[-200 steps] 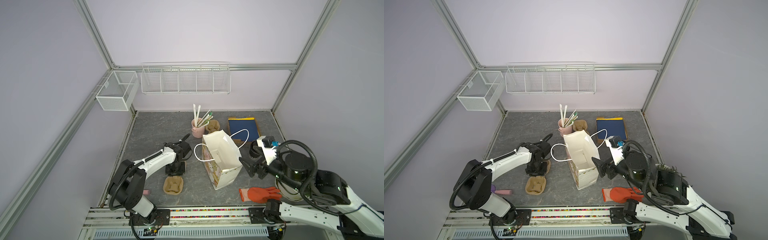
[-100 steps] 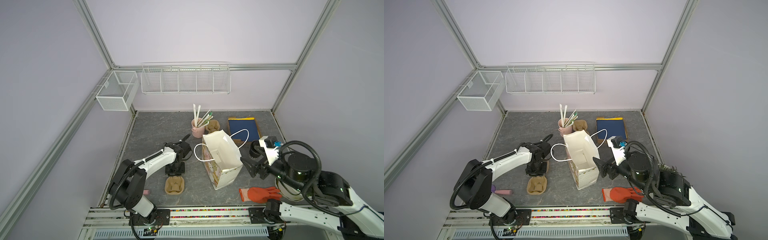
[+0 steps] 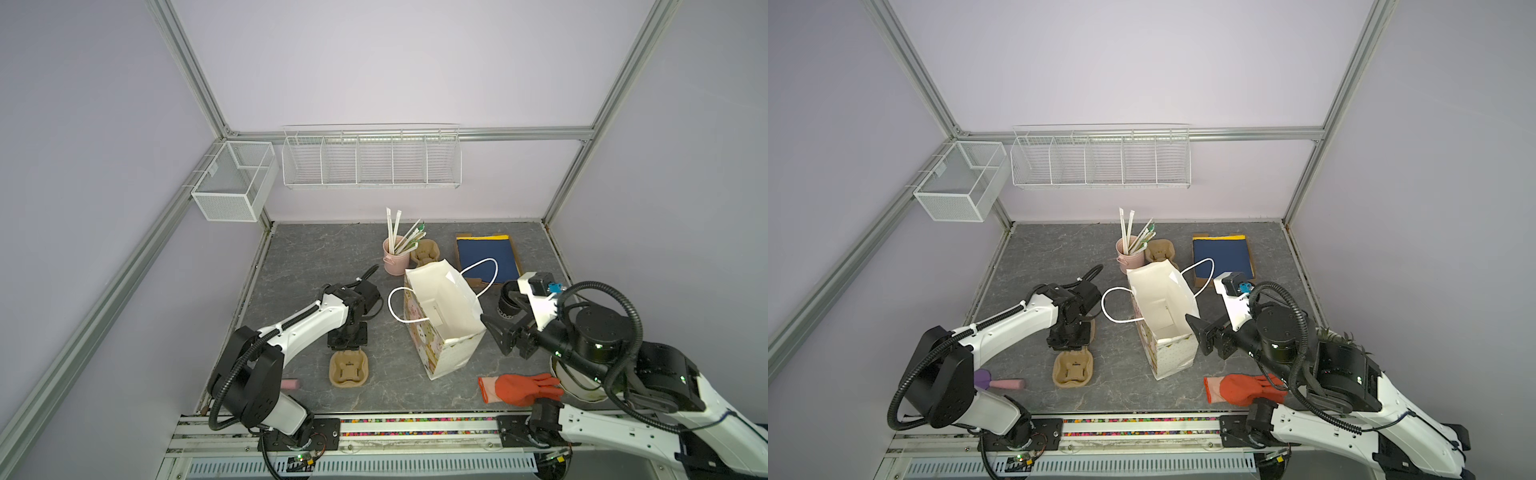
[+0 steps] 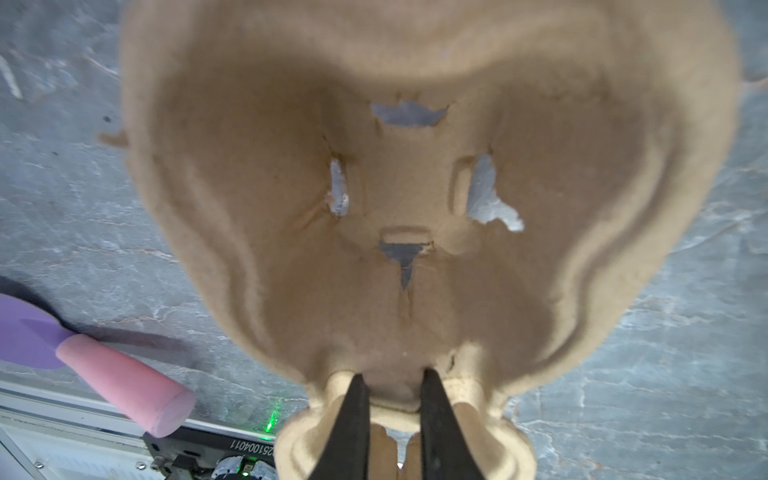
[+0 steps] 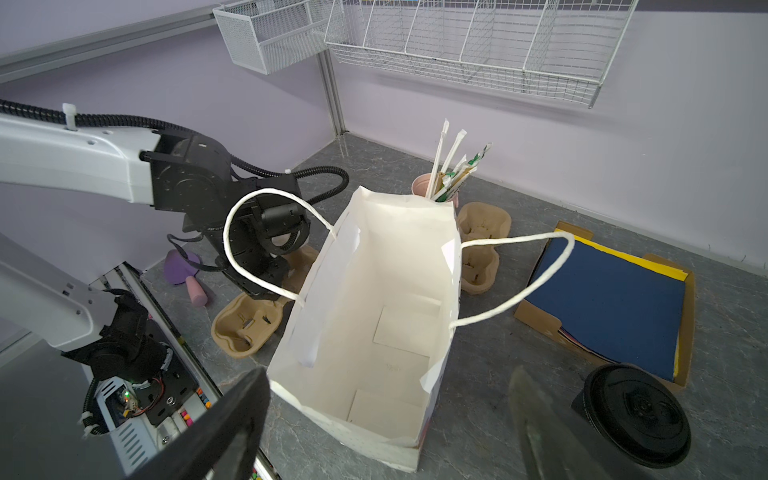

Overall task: Pack the takeout coffee
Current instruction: 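Hold the tan pulp carrier with the left gripper beside the bag, then lift the pulp carrier with the left gripper up over the bag opening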

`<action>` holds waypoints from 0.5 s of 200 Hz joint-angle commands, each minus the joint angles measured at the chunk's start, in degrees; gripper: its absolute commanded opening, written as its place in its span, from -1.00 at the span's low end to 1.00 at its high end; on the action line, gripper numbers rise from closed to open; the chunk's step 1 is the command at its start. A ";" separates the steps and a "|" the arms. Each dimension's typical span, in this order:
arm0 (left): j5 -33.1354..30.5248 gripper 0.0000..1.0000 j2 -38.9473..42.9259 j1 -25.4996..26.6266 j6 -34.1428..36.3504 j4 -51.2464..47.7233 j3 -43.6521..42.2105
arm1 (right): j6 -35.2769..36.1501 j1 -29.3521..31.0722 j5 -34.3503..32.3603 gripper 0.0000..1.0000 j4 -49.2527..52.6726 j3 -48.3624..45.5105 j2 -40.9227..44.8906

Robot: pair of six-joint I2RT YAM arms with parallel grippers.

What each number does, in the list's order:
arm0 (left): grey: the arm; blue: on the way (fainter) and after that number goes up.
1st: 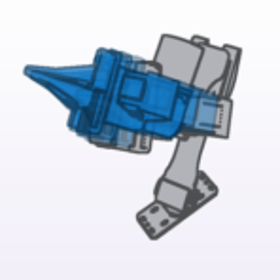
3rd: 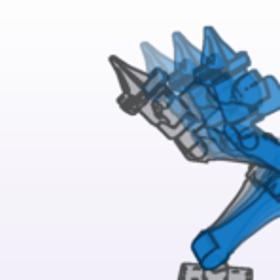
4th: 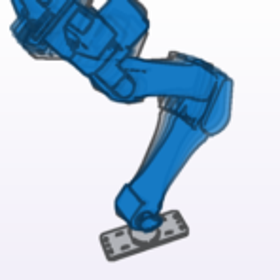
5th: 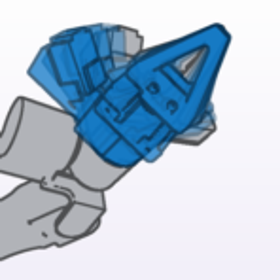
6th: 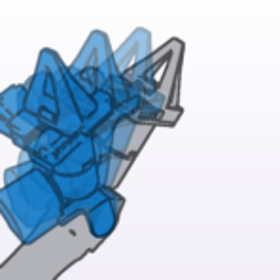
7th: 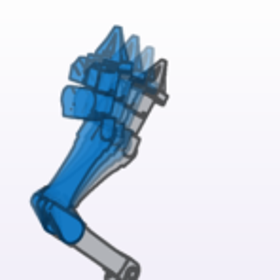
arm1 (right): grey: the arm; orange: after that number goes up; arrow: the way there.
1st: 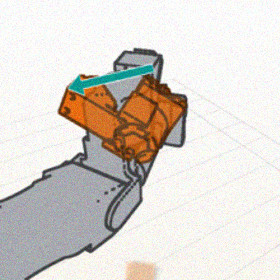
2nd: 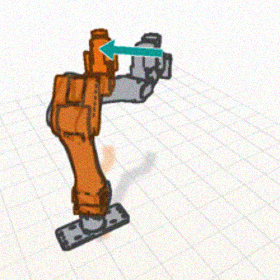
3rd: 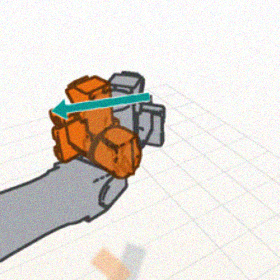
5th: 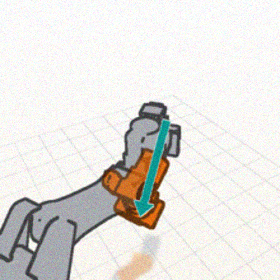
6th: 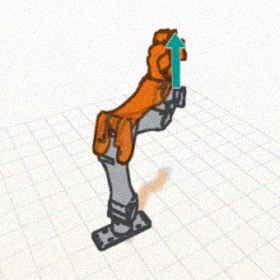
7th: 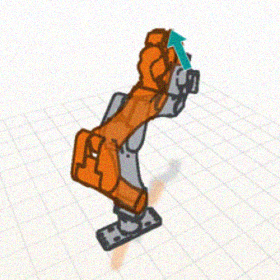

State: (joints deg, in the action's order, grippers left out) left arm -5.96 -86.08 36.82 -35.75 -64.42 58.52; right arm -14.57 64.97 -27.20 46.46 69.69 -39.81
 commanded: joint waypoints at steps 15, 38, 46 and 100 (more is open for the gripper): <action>-1.94 -0.86 4.35 0.18 0.57 -4.47 4.27 | 0.20 -0.12 -0.50 0.85 -1.59 -0.35 -0.17; -1.68 -0.92 5.56 0.18 0.28 -4.91 4.23 | 0.28 -0.18 -1.27 0.85 -1.48 -0.35 0.01; -1.60 -0.93 5.91 0.19 0.24 -5.10 4.14 | 0.27 -0.15 -1.58 0.85 -1.47 -0.35 0.10; -1.95 -1.00 8.67 0.18 0.41 -7.97 7.66 | 0.07 -0.18 -2.79 0.85 -1.36 -0.18 0.35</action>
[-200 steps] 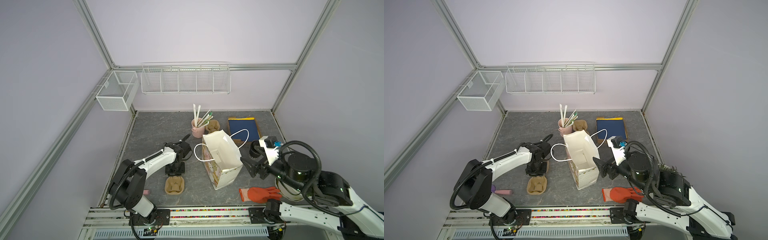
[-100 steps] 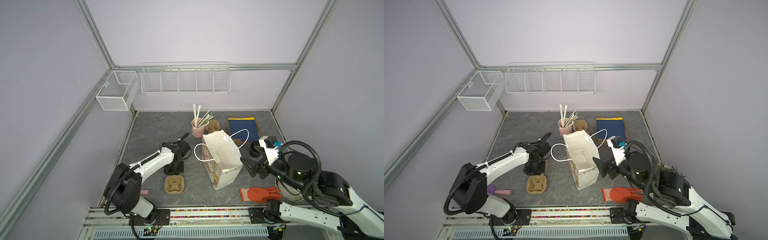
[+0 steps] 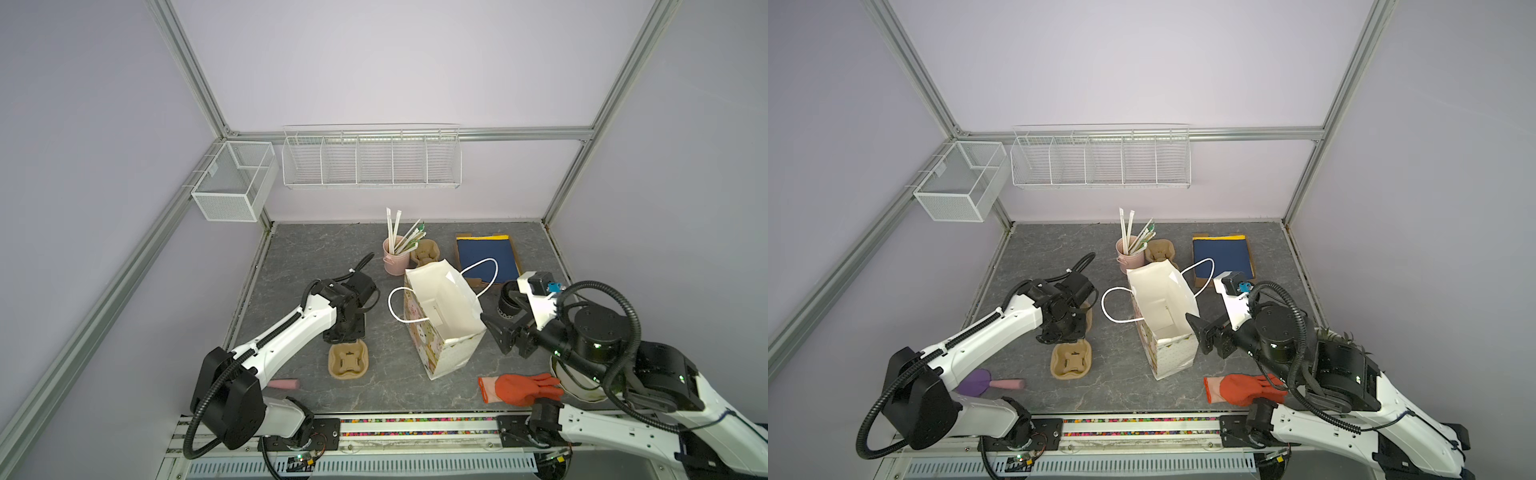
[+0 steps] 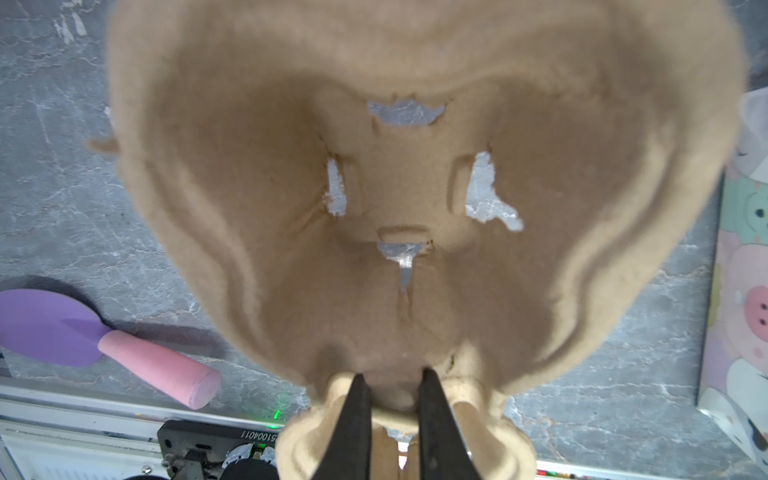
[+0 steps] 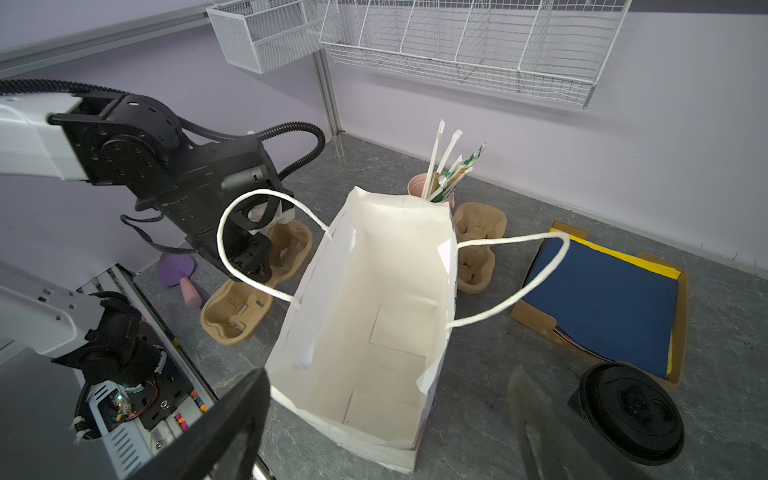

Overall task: Pack the takeout coffee
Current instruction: 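Lift the pulp carrier with the left gripper up over the bag opening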

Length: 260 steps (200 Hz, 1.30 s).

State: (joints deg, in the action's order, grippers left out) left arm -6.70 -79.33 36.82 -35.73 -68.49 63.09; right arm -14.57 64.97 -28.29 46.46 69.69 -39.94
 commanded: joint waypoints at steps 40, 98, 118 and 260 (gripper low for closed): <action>-2.00 -1.00 3.82 0.18 0.57 -6.02 6.25 | 0.21 -0.14 -3.98 0.84 -0.85 -0.08 0.90; -0.79 -1.00 7.42 0.19 1.79 -8.78 13.57 | 0.49 -0.19 -8.04 0.84 -0.23 0.18 1.73; -1.03 -1.00 8.36 0.21 1.67 -10.30 15.95 | 0.39 -0.13 -9.43 0.84 -0.22 0.01 2.13; -3.14 -1.00 5.55 4.67 -0.16 -24.10 45.78 | -0.26 -0.49 -15.53 0.84 0.30 -1.67 2.77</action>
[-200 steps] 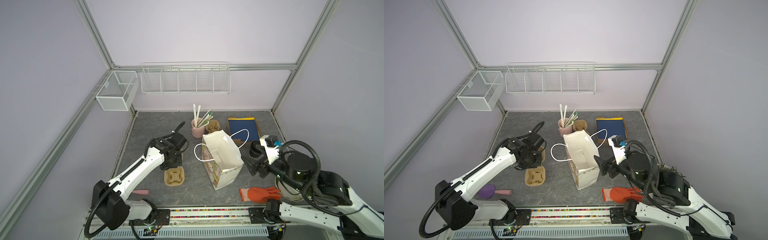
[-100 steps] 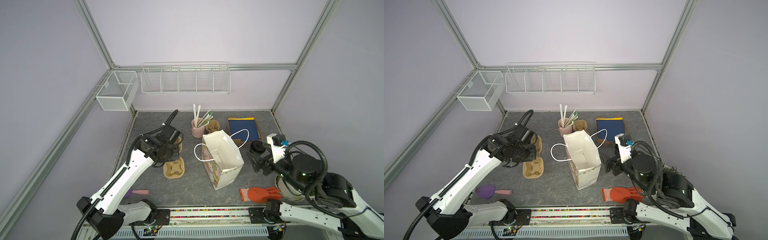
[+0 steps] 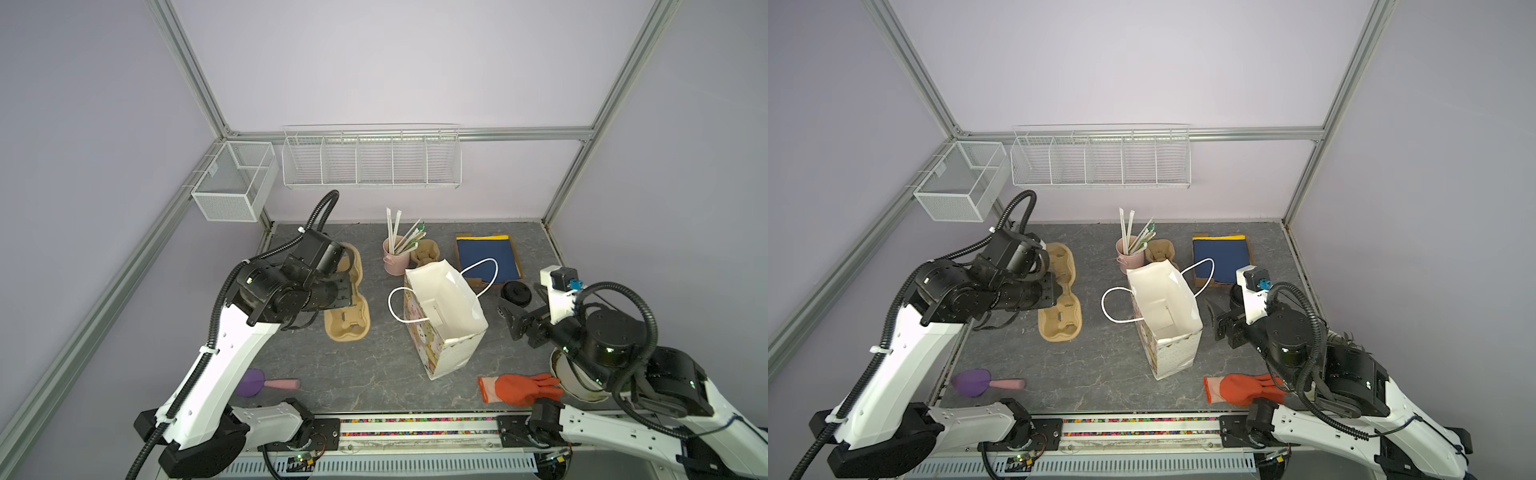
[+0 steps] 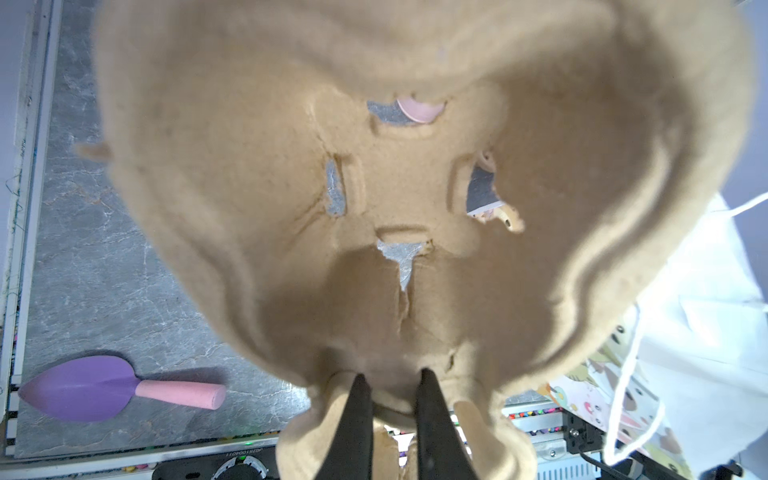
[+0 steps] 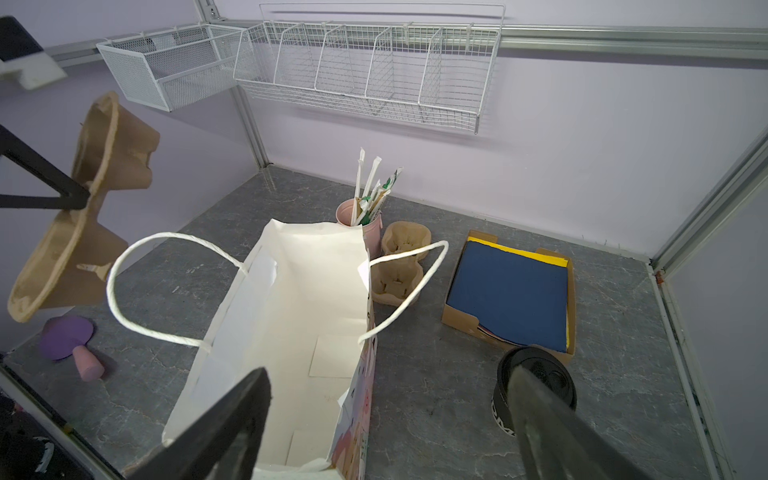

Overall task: Pack the takeout coffee
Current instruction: 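Lift the pulp carrier with the left gripper up over the bag opening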

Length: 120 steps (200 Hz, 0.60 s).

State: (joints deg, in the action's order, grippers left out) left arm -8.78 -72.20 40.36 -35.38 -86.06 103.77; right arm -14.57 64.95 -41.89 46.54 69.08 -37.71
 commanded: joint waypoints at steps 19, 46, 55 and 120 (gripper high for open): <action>-1.32 -1.00 -3.38 3.04 -1.27 -7.91 9.47 | -0.49 -0.52 -2.47 0.84 0.30 -1.38 0.29; -1.84 -1.00 -6.52 5.76 -2.22 -10.25 16.59 | -0.58 -0.78 -2.66 0.84 0.30 -2.07 -0.08; -2.10 -1.00 -7.72 6.57 -2.55 -11.17 19.35 | -0.69 -0.92 -2.82 0.84 0.21 -2.34 -0.19; -0.09 -1.00 -17.67 12.32 -5.01 -14.98 34.84 | -1.33 -2.25 -2.58 0.84 -0.14 -4.45 -0.25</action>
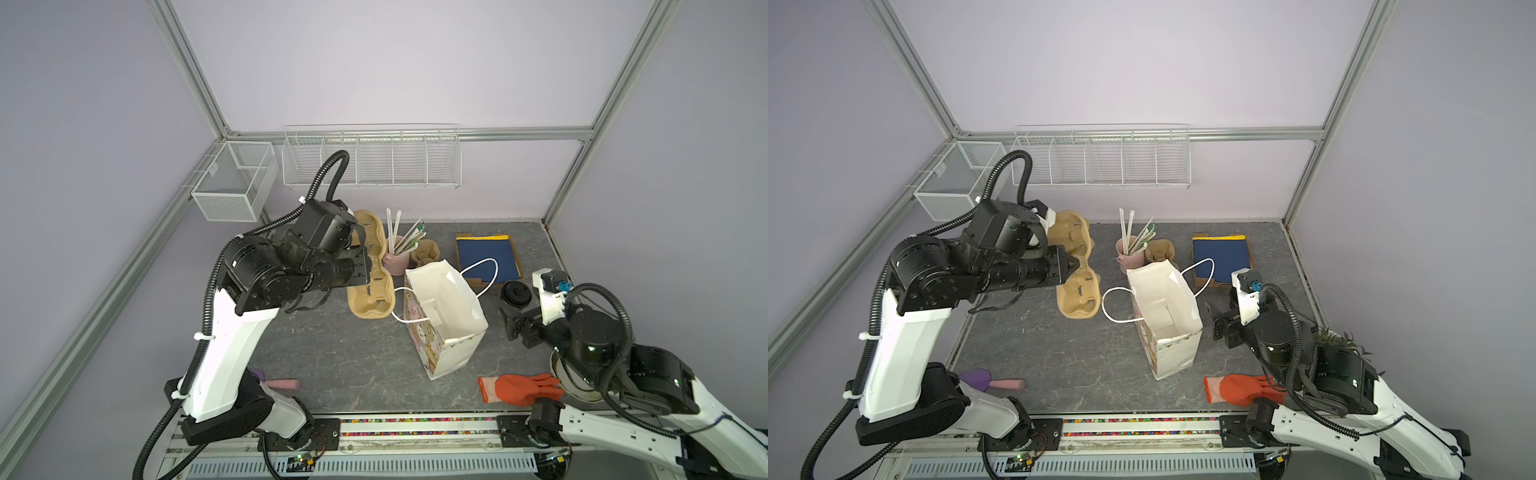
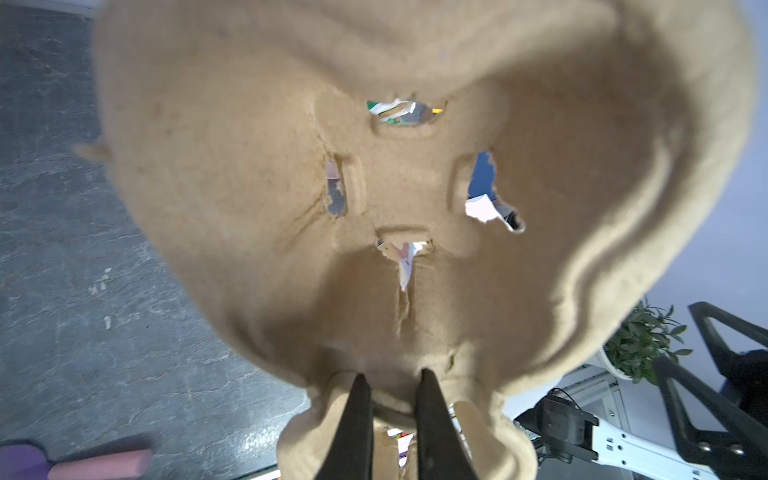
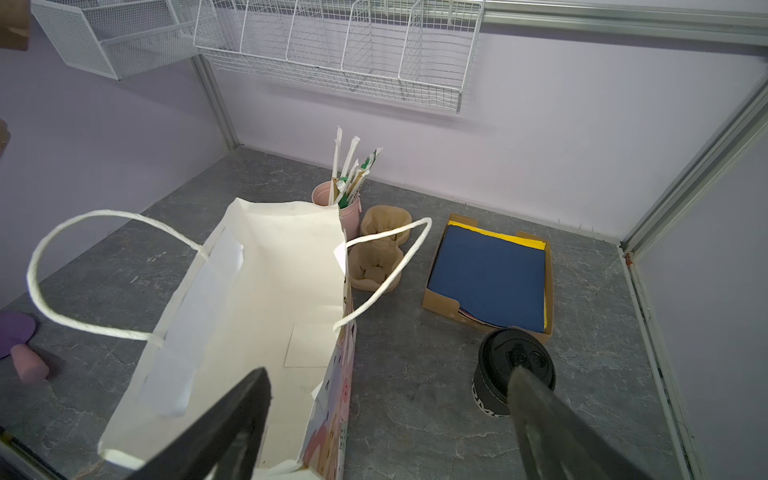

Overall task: Pack the takeout coffee
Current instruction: 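Lift the pulp carrier with the left gripper up over the bag opening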

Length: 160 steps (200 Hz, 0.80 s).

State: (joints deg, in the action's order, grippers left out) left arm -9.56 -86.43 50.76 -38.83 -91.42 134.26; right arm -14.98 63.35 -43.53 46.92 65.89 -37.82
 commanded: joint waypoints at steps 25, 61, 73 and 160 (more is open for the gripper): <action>3.16 -1.00 -6.73 2.84 -2.39 -9.57 8.58 | -1.44 -1.32 -0.86 0.84 -0.35 -2.37 0.10; 6.42 -1.00 -10.88 3.14 -3.29 -9.57 12.23 | -2.04 -3.14 -1.03 0.84 0.05 -4.25 0.06; 7.87 -1.00 -12.25 3.11 -3.81 -9.49 13.18 | -2.00 -4.03 -0.95 0.85 -0.24 -5.01 0.21; 14.56 -1.00 -21.15 4.99 -9.10 -9.66 17.29 | -5.93 -8.43 0.72 0.88 -0.49 -6.80 -0.62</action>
State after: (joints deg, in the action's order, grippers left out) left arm 2.76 -105.75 55.02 -45.41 -91.61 150.15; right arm -18.79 55.48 -43.48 46.96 59.99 -37.89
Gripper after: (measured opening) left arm 0.142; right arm 0.937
